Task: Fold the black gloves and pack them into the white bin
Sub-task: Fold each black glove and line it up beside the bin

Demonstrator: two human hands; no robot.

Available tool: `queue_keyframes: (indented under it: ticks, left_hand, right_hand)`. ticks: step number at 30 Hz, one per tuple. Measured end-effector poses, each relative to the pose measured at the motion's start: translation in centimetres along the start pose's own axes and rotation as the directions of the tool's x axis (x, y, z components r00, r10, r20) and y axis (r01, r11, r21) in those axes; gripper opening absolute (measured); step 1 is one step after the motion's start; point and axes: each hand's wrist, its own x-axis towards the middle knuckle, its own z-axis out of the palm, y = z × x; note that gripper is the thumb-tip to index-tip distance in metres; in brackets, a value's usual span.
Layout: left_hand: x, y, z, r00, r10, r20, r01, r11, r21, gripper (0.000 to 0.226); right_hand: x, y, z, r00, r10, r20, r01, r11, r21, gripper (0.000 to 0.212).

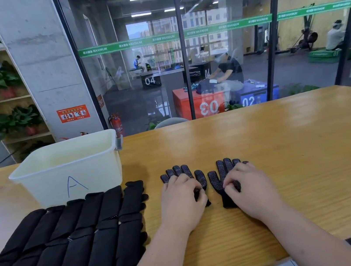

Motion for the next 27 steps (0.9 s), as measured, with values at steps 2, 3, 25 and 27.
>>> queue_keyframes:
  ticks: [2, 3, 25, 27]
  left_hand:
    - [0.0, 0.1, 0.1, 0.999, -0.025, 0.038, 0.025, 1.0, 0.015, 0.026]
    - [0.1, 0.0, 0.1, 0.998, -0.044, 0.04, 0.044, 0.999, 0.015, 0.026]
    - [0.2, 0.1, -0.4, 0.989, -0.145, 0.01, 0.131, 0.855, -0.502, 0.006]
    - [0.3, -0.1, -0.2, 0.99, -0.129, 0.051, 0.137, 0.841, -0.523, 0.006]
  right_hand:
    - [0.0, -0.1, 0.2, 0.998, 0.012, 0.069, -0.007, 0.997, -0.07, 0.015]
    - [0.0, -0.2, 0.3, 0.996, 0.013, 0.088, -0.005, 0.996, -0.093, 0.017]
    - [0.0, -0.3, -0.1, 0.961, -0.2, 0.194, 0.139, 0.948, 0.286, 0.051]
    - [0.1, -0.1, 0.0, 0.964, -0.173, 0.201, 0.105, 0.945, 0.311, 0.029]
